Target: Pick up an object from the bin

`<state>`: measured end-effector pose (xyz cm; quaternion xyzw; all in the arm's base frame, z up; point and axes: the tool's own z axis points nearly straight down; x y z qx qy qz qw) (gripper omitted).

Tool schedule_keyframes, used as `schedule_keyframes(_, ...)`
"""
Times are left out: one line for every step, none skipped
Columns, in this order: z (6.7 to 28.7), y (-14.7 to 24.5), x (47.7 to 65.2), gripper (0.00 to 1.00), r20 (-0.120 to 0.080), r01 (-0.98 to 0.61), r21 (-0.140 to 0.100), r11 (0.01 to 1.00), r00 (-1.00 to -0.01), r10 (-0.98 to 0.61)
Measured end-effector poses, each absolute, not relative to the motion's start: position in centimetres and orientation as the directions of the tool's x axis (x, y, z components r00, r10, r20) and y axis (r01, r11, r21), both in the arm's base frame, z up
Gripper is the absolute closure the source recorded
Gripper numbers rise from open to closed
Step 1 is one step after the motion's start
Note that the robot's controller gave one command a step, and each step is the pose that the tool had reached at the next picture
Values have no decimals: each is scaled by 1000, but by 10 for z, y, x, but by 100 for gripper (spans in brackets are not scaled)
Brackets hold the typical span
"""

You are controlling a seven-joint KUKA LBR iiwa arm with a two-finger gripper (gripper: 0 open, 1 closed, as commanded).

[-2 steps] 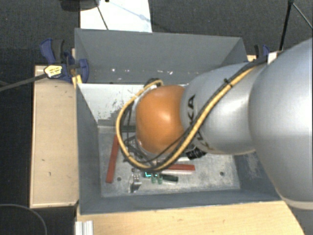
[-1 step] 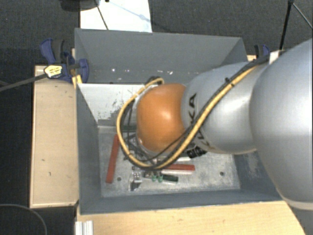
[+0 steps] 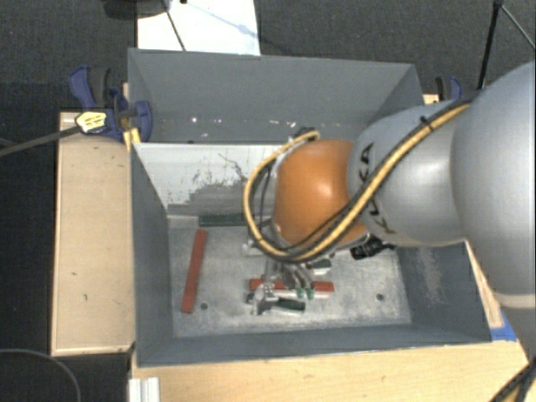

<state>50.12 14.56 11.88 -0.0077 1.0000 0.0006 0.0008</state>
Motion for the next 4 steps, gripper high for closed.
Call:
schedule_keyframes(97,124,505,0,1,-56,-5,998,-998,-56)
schedule_keyframes(75,109,515,100,1,-172,3,985,-985,-172)
schedule_keyframes(75,109,515,100,1,-171,3,985,-985,-171)
schedule_keyframes(233,93,536,100,-5,-160,0,987,-987,-160)
